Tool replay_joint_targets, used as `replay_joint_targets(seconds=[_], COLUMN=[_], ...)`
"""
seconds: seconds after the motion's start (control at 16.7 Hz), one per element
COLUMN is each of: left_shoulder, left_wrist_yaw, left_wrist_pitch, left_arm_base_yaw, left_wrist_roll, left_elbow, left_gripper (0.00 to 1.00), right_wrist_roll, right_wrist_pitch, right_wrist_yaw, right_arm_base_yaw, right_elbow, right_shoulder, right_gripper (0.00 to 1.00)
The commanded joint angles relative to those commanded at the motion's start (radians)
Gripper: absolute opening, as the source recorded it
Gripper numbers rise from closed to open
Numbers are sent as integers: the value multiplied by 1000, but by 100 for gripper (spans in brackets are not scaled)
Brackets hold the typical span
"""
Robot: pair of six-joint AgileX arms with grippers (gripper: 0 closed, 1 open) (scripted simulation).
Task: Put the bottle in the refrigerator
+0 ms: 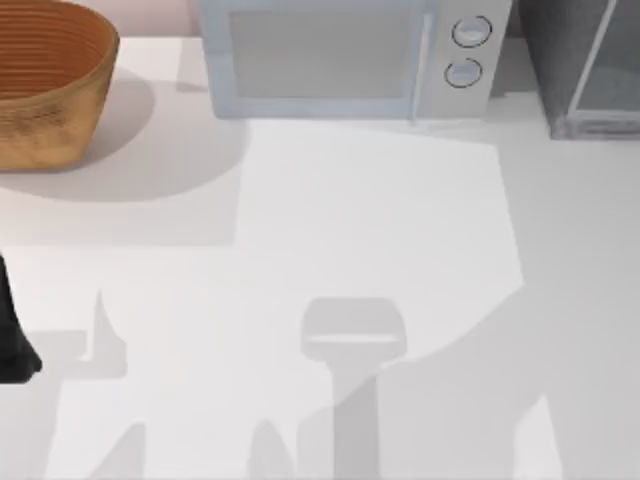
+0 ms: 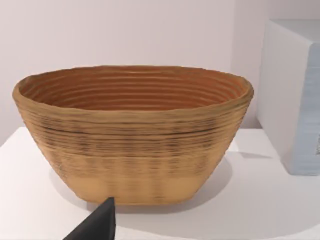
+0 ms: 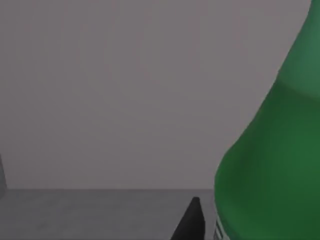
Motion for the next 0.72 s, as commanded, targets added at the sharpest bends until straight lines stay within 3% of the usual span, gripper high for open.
replay_joint_targets(seconds=[0.54,0.72], left_shoulder=[0,0], left_wrist_yaw=[0,0], left_wrist_pitch=[0,0], left_arm_base_yaw=[0,0], left_wrist_roll=[0,0], left_elbow=[0,0], left_gripper=[100,100], right_wrist_roll=[0,0], right_wrist_pitch=[0,0], right_wrist_yaw=[0,0], right_arm_base_yaw=[0,0], right_elbow=[0,0], right_shoulder=[0,0], right_gripper=[98,100])
